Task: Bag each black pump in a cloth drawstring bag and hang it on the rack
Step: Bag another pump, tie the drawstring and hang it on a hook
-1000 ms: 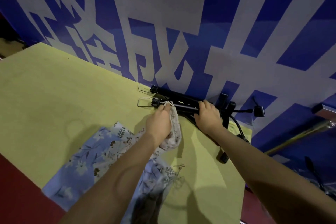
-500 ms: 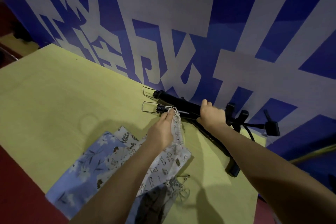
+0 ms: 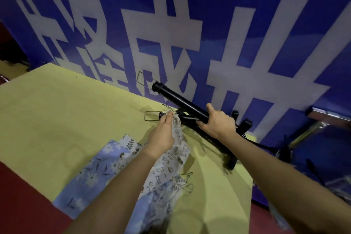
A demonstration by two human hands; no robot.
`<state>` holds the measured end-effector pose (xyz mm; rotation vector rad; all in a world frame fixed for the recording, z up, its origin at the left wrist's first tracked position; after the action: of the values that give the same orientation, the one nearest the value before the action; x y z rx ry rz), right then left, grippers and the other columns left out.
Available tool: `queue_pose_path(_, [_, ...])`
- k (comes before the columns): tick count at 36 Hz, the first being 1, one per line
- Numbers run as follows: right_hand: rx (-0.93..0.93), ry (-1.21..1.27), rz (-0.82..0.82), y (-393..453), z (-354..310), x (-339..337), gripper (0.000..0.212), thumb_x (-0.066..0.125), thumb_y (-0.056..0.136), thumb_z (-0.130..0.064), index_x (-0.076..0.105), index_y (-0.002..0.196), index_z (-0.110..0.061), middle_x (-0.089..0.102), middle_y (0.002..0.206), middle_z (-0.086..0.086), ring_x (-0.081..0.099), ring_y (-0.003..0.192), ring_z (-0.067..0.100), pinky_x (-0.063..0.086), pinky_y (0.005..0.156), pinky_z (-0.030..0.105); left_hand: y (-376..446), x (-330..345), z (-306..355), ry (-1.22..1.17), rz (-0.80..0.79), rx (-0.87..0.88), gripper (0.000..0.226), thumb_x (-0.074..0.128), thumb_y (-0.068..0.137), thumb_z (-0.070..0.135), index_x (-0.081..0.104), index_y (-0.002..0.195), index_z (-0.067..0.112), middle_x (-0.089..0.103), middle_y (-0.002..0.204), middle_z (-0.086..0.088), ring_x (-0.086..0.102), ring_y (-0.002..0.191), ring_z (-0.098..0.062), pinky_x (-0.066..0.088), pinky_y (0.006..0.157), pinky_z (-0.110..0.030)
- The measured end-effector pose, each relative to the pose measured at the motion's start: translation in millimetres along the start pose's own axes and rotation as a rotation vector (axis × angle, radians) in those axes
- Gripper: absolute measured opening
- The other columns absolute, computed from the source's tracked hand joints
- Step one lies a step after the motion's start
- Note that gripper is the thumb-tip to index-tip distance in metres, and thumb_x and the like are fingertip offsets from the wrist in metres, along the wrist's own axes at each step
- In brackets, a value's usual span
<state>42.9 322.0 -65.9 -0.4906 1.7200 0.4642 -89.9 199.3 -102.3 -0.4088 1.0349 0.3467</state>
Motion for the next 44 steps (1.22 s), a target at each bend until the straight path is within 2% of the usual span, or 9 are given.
queue_pose_path(3, [-0.003,0.041,0.020,-21.8,3.7,-7.3,0.058,0.045,0.084,-0.069,0.045,0.123,-0.025,0.065,0.097,0.003,0.064,0.085,0.026,0.054,0.062,0.035,-11.7,-3.2,2.0,-0.005,0.016,-0.008,0.089,0.045,0.084,-0.008,-0.006,0.151,0.022,0.001,0.159,0.003,0.062,0.087,-0.028,0.043,0.056,-0.034])
queue_pose_path(8, [0.104,0.225,-0.021,-57.9,14.1,-15.2,0.040,0.058,0.084,-0.048,0.057,0.111,-0.019,0.064,0.093,0.004,0.064,0.086,0.028,0.052,0.065,0.035,-33.0,-7.7,8.9,-0.018,0.032,0.013,0.088,0.044,0.085,-0.008,-0.005,0.151,0.023,0.000,0.159,0.005,0.060,0.100,-0.027,0.046,0.059,-0.034])
queue_pose_path(18, [0.146,0.362,-0.055,-118.3,38.9,-10.2,0.049,0.064,0.076,-0.027,0.047,0.122,-0.026,0.065,0.091,-0.001,0.063,0.073,0.020,0.054,0.059,0.034,-64.5,-25.5,1.5,-0.176,0.108,0.027,0.098,0.051,0.082,-0.010,-0.011,0.150,0.025,-0.004,0.159,0.007,0.047,0.063,-0.008,0.050,0.059,-0.035])
queue_pose_path(27, [0.078,0.225,-0.128,-146.9,32.3,11.5,0.043,0.058,0.074,-0.014,0.044,0.114,-0.024,0.060,0.084,0.002,0.060,0.078,0.027,0.053,0.070,0.041,-74.9,-33.3,-2.0,-0.201,0.217,0.053,0.102,0.053,0.079,-0.013,-0.012,0.150,0.021,-0.013,0.158,0.009,0.062,0.085,-0.023,0.037,0.047,-0.023])
queue_pose_path(31, [0.008,0.259,-0.125,-147.2,22.6,9.8,0.046,0.060,0.074,-0.014,0.046,0.117,-0.025,0.059,0.089,-0.001,0.061,0.081,0.024,0.055,0.070,0.042,-76.0,-20.4,-0.6,-0.253,0.104,0.085,0.068,0.052,0.083,-0.007,0.029,0.143,0.014,0.019,0.155,0.002,0.051,0.108,-0.014,0.043,0.061,-0.016])
queue_pose_path(33, [-0.026,0.263,-0.123,-145.6,17.2,8.7,0.049,0.061,0.075,-0.015,0.045,0.120,-0.026,0.059,0.092,-0.001,0.061,0.083,0.023,0.056,0.070,0.042,-75.3,-15.2,-1.8,-0.247,0.073,0.077,0.030,0.051,0.085,-0.002,0.049,0.113,0.010,0.049,0.125,-0.007,0.056,0.091,-0.020,0.049,0.066,-0.029])
queue_pose_path(36, [-0.052,0.232,-0.130,-143.4,10.6,7.6,0.051,0.060,0.076,-0.015,0.045,0.123,-0.028,0.060,0.093,-0.002,0.060,0.085,0.022,0.055,0.068,0.038,-75.0,-11.6,-4.7,-0.297,0.052,0.034,0.019,0.049,0.084,-0.004,0.048,0.100,0.005,0.049,0.093,-0.009,0.049,0.070,-0.021,0.044,0.059,-0.033])
queue_pose_path(40, [-0.049,0.196,-0.133,-140.5,10.4,6.9,0.052,0.057,0.076,-0.014,0.045,0.124,-0.028,0.060,0.090,-0.002,0.059,0.083,0.023,0.055,0.068,0.039,-72.1,-19.1,-10.4,-0.306,0.076,0.048,0.026,0.052,0.084,-0.005,0.052,0.108,0.007,0.048,0.128,-0.012,0.054,0.090,-0.024,0.050,0.073,-0.036])
queue_pose_path(44, [-0.035,0.113,-0.120,-138.3,16.2,7.2,0.050,0.055,0.078,-0.013,0.046,0.125,-0.027,0.058,0.088,-0.002,0.057,0.082,0.022,0.045,0.060,0.030,-73.7,-20.0,-14.6,-0.322,0.039,0.102,0.080,0.058,0.083,-0.006,0.018,0.150,0.014,-0.002,0.159,0.009,0.025,0.141,-0.017,0.043,0.087,-0.018])
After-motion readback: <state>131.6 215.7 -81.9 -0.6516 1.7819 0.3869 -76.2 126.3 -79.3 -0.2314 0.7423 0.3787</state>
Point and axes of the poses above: each hand's wrist, its own y-axis towards the middle knuckle, its own x-axis out of the palm, z = x × y, the point moved 10 cm from there along y, towards the middle knuckle
